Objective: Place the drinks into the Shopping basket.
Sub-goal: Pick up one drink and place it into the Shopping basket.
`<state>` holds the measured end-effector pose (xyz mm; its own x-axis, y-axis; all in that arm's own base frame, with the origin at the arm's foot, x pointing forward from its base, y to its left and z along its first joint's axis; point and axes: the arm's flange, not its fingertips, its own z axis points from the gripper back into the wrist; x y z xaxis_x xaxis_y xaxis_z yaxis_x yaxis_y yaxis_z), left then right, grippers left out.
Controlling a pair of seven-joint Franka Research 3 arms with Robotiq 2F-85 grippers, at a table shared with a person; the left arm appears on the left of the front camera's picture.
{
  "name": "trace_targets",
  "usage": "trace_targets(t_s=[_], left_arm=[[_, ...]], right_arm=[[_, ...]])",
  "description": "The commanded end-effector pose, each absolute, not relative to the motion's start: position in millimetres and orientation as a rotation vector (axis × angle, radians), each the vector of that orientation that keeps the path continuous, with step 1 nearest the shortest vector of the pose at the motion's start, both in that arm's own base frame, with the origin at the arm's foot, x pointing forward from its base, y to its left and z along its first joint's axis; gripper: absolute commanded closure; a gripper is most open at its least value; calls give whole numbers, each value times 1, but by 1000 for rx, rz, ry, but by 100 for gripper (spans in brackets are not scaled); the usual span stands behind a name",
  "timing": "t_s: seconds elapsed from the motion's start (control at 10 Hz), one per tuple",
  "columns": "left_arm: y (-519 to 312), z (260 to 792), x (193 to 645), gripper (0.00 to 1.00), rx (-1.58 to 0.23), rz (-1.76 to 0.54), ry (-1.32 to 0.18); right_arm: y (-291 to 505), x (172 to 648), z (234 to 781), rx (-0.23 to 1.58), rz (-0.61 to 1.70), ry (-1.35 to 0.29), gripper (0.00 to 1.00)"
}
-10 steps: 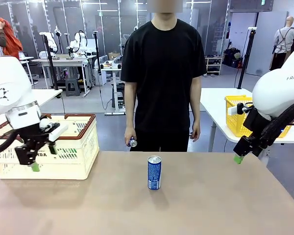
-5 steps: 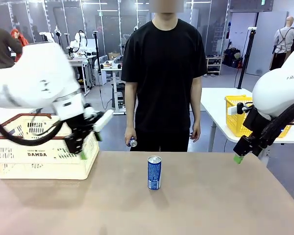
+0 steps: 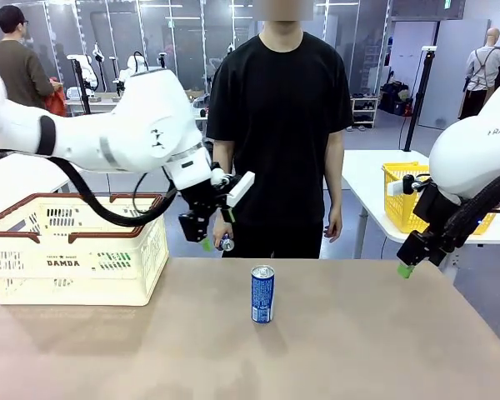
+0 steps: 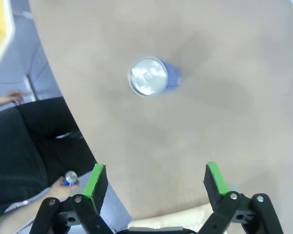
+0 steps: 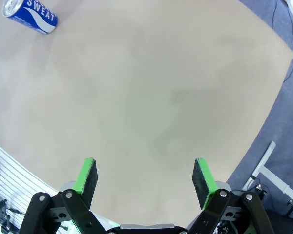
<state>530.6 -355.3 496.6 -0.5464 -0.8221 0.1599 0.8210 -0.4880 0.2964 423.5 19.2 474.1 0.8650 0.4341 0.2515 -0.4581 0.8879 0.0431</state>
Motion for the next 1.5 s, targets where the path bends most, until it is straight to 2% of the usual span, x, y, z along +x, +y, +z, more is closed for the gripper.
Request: trace_targets(t_s=[0.0,0.4,0.5,1.2,1.4], left_arm=[[-385,493,541,0,5,-2140,-446],[-413,469,535,0,-50,-2220,-355],[-412,472,532,0,-47,-2193,-423],[-424,465,536,0,-58,-2231,-420],[-436,456,539,0,-60,-2249,-332]], right_arm=[[18,424,476,103,480,-235,3],[18,424,476,103,480,-235,3],[18,424,476,103,480,-235,3],[18,424,476,103,480,-235,3],[18,424,476,103,480,-235,3]])
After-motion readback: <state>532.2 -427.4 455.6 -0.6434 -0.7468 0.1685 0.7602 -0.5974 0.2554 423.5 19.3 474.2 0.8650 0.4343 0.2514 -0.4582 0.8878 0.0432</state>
